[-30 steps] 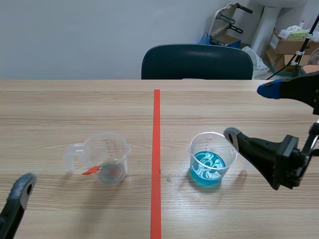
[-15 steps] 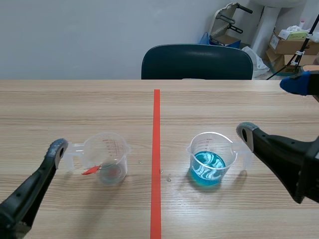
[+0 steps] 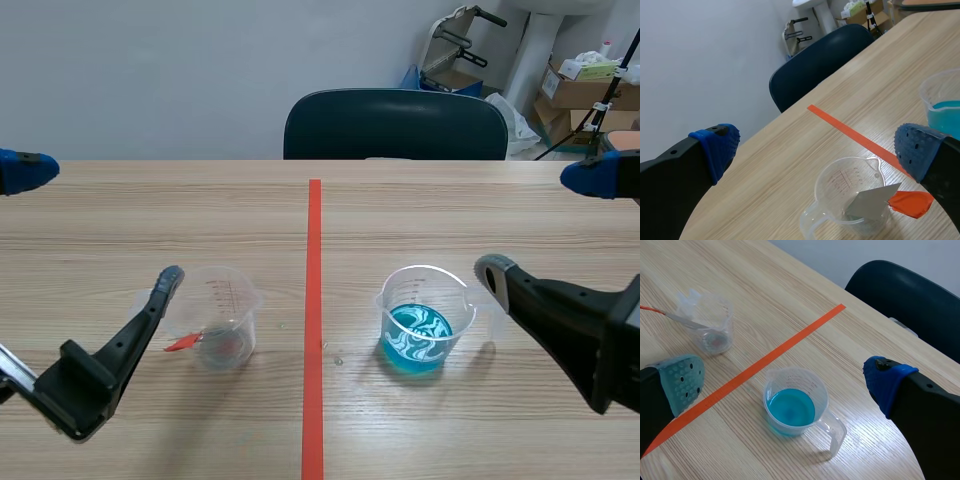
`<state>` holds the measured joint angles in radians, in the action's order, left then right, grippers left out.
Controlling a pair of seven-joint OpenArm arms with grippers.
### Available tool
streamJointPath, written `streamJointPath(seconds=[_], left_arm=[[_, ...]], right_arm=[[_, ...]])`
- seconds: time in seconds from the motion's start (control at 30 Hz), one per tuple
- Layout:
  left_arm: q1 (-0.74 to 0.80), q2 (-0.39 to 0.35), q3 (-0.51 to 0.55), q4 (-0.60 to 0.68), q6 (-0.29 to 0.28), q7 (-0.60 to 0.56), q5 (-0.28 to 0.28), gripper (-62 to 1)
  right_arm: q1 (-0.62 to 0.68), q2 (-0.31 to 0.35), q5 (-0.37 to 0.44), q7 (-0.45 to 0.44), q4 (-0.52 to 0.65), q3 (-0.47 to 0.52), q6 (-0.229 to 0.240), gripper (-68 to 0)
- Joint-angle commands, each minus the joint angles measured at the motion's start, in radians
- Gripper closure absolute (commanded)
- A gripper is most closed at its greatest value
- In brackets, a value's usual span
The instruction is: Do the redox reaction experiment
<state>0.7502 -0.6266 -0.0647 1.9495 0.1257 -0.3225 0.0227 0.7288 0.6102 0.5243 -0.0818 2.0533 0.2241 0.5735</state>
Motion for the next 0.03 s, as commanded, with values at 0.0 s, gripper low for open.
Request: streamJointPath(seconds=[0.0], left_arm=[[0.008, -0.009, -0.003, 0.017, 0.001, -0.016, -0.003, -62.3]], right_arm=[[-0.011, 0.012, 0.011, -0.005, 0.002, 0.0, -0.001, -67.9]])
